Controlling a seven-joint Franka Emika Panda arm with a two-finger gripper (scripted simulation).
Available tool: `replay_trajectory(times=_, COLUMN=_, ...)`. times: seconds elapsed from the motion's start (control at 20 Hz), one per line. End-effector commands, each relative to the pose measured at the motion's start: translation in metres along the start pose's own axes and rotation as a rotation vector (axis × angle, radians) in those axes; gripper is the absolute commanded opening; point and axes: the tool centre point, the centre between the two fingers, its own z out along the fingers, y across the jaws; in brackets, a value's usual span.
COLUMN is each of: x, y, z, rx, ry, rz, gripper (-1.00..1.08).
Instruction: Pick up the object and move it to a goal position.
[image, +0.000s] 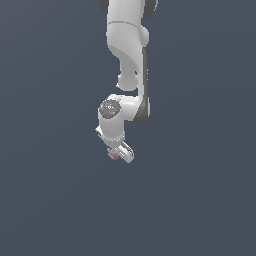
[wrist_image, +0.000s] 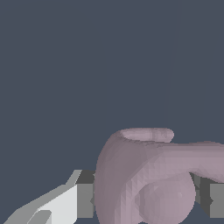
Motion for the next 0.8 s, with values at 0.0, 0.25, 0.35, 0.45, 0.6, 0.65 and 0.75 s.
replay_trajectory(times=0.0, x=0.000, y=0.001, z=0.001, rx=-0.001, ry=0.000, rz=0.001, gripper=-1.00)
replay_trajectory(times=0.25, x=0.000, y=0.000, z=0.000, rx=0.000, ry=0.000, rz=0.000, gripper=-1.00)
replay_trajectory(times=0.35, x=0.000, y=0.000, z=-0.001, rx=0.000, ry=0.000, rz=0.000, gripper=-1.00)
replay_trajectory(times=0.45, x=0.000, y=-0.001, z=-0.005, rx=0.000, ry=0.000, rz=0.000, gripper=-1.00)
replay_trajectory(times=0.6, x=0.000, y=-0.003, z=-0.016, rx=0.000, ry=0.000, rz=0.000, gripper=-1.00)
replay_trajectory(times=0.65, x=0.001, y=-0.004, z=-0.021, rx=0.000, ry=0.000, rz=0.000, gripper=-1.00)
replay_trajectory(times=0.75, x=0.001, y=-0.005, z=-0.033, rx=0.000, ry=0.000, rz=0.000, gripper=-1.00)
